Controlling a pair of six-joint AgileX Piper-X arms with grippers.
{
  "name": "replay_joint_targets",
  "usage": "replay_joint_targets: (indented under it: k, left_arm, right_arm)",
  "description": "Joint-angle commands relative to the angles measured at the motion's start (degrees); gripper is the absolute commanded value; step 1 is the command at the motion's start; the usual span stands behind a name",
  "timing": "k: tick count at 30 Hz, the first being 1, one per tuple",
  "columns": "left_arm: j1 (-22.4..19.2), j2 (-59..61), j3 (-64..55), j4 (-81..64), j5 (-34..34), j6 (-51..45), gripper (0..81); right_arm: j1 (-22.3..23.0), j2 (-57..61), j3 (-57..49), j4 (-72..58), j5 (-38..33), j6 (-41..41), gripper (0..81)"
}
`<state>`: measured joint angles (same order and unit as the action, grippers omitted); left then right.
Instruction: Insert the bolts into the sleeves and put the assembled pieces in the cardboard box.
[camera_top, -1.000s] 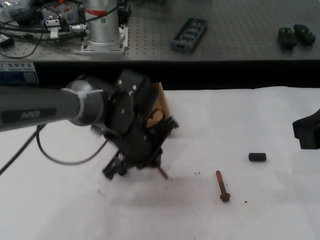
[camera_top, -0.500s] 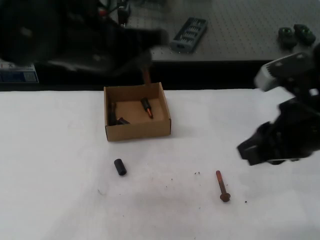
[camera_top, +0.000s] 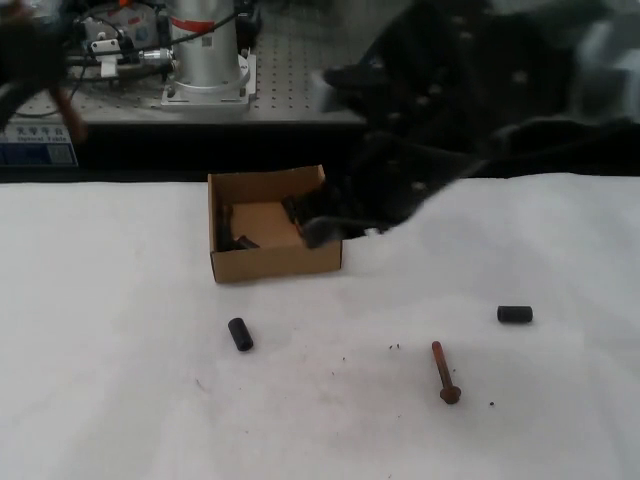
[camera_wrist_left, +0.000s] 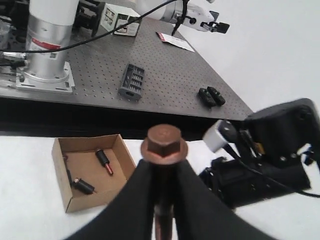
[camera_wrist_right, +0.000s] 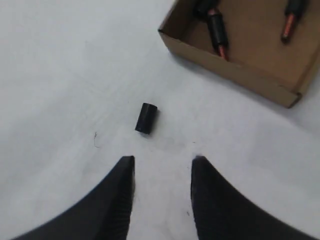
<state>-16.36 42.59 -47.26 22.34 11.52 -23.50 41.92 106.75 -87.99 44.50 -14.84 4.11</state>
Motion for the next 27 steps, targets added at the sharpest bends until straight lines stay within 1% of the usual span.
replay_joint_targets:
  k: [1, 7, 13, 20, 24, 27]
  left_arm:
    - [0.15, -7.16, 5.48, -1.50, -0.91, -2.37, 0.6]
    - [0.15, -15.43, 8.11, -0.39, -0.91, -2.28, 0.6]
    - [0.15, -19.54, 8.11, 4.13, -0.76, -2.28, 0.6]
    - [0.15, -22.77, 8.11, 8.09, -0.62, -2.73, 0.6]
    - [0.15, -23.51, 8.11, 7.97, -0.62, -3.63, 0.6]
    - [0.15, -23.50, 7.98, 7.97, -0.49, -3.63, 0.6]
  right_arm:
    - [2.14, 5.71, -5.74, 3.67, 0.92, 0.11, 29.6]
    - [6.05, 16.07, -14.56, 9.80, 5.52, -0.29, 29.6]
    - [8.90, 21.02, -18.94, 11.02, 8.26, -0.11, 29.6]
    - [9.27, 22.56, -20.96, 10.99, 13.35, 1.24, 29.9]
    - [9.27, 22.56, -20.96, 10.99, 14.84, 6.03, 34.4]
    - [9.27, 22.71, -20.96, 10.59, 14.42, 9.17, 33.7]
